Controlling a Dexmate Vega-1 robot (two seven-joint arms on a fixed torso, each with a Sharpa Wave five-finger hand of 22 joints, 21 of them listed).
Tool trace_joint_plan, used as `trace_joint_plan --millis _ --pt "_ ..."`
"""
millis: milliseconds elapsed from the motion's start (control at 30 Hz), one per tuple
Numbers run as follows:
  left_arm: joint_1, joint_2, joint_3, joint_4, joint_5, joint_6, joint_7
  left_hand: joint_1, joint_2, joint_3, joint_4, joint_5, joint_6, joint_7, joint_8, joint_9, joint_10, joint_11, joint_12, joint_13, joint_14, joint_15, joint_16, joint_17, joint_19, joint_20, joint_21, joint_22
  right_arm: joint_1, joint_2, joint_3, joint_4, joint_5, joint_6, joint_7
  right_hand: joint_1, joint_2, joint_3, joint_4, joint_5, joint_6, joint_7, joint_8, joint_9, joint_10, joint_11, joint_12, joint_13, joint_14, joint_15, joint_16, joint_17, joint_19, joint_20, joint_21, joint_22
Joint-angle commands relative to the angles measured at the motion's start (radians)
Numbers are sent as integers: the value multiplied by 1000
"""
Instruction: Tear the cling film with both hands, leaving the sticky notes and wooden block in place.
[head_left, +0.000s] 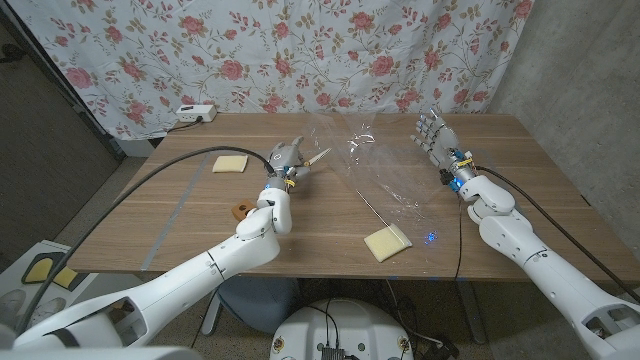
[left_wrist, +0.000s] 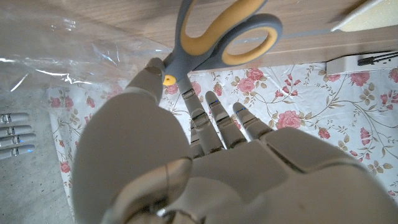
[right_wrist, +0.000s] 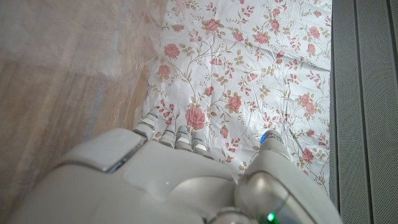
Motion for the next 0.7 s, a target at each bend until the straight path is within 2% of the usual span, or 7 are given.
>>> trace_joint_plan --millis 33,333,433,533,600,700 --pt "47 3 -70 -22 -71 -136 54 8 7 -5 0 -1 12 -2 4 3 46 -41 65 64 7 -15 4 3 5 -2 3 3 -12 0 4 -8 6 7 4 2 11 6 -6 -4 -1 -6 2 3 -1 5 2 2 -38 0 4 -1 1 1 4 3" --pt "75 -2 -109 -39 -124 -208 64 11 8 -12 1 -2 16 0 4 3 47 -41 67 63 7 -17 4 4 6 -1 3 3 -28 -8 8 -33 11 2 0 2 12 6 -6 -4 -1 -6 2 3 -1 4 2 2 -38 -1 4 -1 1 1 4 3" --pt "70 5 -91 -34 -77 -211 87 14 10 -14 2 -2 17 1 3 3 45 -41 67 63 7 -16 4 5 6 1 3 3 -35 -12 10 -44 11 1 -4 2 12 6 -6 -4 0 -6 2 3 -2 4 2 2 -38 -2 4 -1 2 1 4 3" --pt "75 2 -95 -31 -78 -234 96 15 10 -17 2 -2 20 0 4 3 46 -41 68 61 9 -17 4 5 8 0 3 3 -41 -16 12 -52 12 0 -8 2 12 6 -6 -4 0 -6 2 3 -1 5 2 2 -38 0 4 -1 2 1 4 3" --pt "69 2 -76 -22 -31 -226 116 16 11 -19 2 -2 23 -2 4 3 47 -41 69 62 10 -17 5 5 9 0 3 3 -46 -16 13 -57 14 -2 -10 2 12 6 -6 -4 0 -7 2 3 -1 5 2 2 -38 0 4 -1 2 1 4 3" --pt "73 0 -81 -8 -38 -268 128 17 12 -22 2 -2 24 -3 4 4 47 -41 70 61 11 -18 5 6 9 0 3 3 -52 -16 14 -62 17 -2 -11 2 12 6 -7 -4 -1 -7 1 3 -1 6 2 2 -38 0 4 -1 2 1 4 3"
